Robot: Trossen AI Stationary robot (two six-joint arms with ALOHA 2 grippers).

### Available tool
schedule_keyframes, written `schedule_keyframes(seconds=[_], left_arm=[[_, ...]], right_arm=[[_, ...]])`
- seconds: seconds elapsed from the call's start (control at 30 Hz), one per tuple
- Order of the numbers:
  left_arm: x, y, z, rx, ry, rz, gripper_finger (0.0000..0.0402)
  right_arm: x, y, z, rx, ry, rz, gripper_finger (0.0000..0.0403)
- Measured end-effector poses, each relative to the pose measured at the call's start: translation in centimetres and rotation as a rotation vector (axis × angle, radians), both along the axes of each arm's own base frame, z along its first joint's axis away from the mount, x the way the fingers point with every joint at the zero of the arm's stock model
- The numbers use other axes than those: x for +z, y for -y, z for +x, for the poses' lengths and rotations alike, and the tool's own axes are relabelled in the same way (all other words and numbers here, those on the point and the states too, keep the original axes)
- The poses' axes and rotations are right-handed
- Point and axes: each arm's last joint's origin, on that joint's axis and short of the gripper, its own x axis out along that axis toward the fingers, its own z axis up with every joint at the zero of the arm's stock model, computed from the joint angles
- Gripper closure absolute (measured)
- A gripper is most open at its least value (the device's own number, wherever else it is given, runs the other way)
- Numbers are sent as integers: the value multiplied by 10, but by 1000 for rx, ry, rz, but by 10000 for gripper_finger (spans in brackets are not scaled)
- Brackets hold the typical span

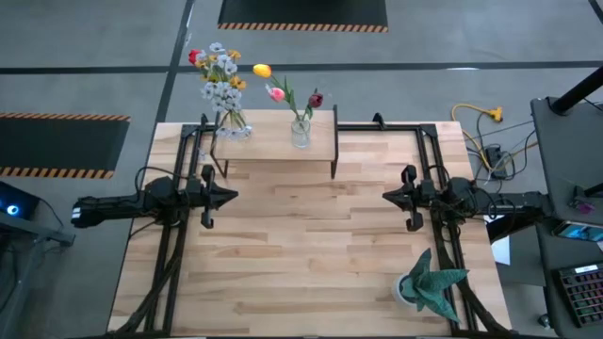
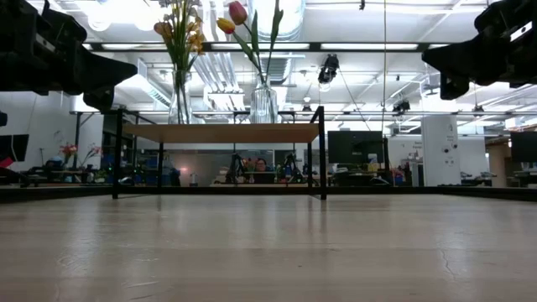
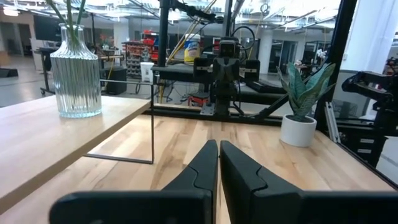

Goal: Pick and place flowers into a vace then onto a shelf
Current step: Return to Home Position

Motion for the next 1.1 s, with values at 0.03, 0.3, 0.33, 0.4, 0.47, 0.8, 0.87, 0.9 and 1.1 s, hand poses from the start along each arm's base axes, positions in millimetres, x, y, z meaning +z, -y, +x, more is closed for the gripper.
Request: schedule_keyframes(seconds=[0.03, 0.3, 0.33, 0.4, 0.47, 0.8, 0.87, 0.9, 1.1], left_arm=[[0, 0, 0, 0, 0, -2, 401], [0, 0, 0, 0, -1, -6, 401], [0, 0, 0, 0, -1, -6, 401], [0, 0, 0, 0, -1, -6, 401], [0, 0, 0, 0, -1, -6, 401], [0, 0, 0, 1, -1, -6, 401], [0, 0, 0, 1, -1, -6, 401], [0, 0, 0, 0, -1, -6, 401], [0, 0, 0, 1, -2, -6, 401]], right_arm=[[0, 0, 0, 0, 3, -1, 394], [0, 0, 0, 9, 5, 56, 394], [0, 0, 0, 9, 5, 56, 394], [0, 0, 0, 8, 5, 55, 394], [0, 0, 0, 8, 5, 56, 394], [0, 0, 0, 8, 4, 55, 394], [0, 0, 0, 6, 2, 42, 394], [0, 0, 0, 5, 2, 34, 394], [0, 0, 0, 5, 2, 31, 394]])
